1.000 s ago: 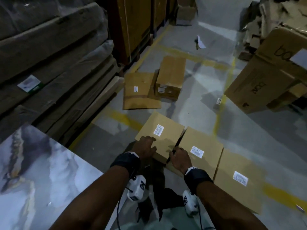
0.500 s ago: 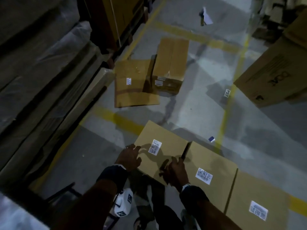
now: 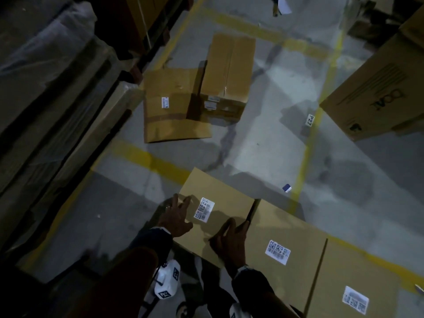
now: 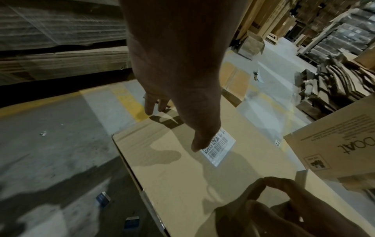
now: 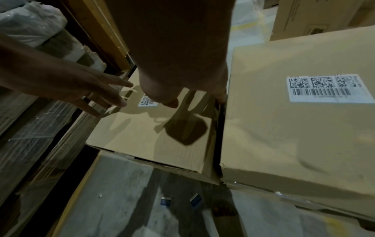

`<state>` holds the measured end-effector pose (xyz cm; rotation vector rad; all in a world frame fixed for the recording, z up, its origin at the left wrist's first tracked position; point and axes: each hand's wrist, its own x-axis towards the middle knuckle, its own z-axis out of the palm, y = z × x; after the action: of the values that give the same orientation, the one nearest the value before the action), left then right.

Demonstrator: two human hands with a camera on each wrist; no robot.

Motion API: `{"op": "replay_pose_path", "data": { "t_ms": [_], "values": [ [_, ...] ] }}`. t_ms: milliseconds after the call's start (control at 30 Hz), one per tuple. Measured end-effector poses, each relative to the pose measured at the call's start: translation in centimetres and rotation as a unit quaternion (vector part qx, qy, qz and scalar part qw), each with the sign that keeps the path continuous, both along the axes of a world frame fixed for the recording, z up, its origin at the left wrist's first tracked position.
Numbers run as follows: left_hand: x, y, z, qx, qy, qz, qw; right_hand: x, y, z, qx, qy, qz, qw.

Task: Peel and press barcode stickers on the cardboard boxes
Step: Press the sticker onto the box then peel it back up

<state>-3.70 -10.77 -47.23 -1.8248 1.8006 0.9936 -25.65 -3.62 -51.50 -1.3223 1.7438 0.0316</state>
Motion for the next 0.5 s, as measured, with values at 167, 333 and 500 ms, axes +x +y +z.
{"op": "replay_pose_path", "data": {
  "t_ms": [167, 333, 500],
  "values": [
    [0.2, 0.0, -0.4, -0.003, 0.002, 0.023, 1.0, 0.1, -0.9, 3.0, -0.092, -0.033, -0.089, 0.991],
    [0.1, -0.1, 0.3, -0.011, -0.015, 0.046, 0.999, 0.4, -1.4, 3.9, -0.078, -0.048, -0.099, 0.991],
    [0.6, 0.3, 1.3, -0.024, 0.001, 0.087, 0.996, 0.6, -2.1, 2.8, -0.076, -0.01, -0.093, 0.993]
  ]
}}
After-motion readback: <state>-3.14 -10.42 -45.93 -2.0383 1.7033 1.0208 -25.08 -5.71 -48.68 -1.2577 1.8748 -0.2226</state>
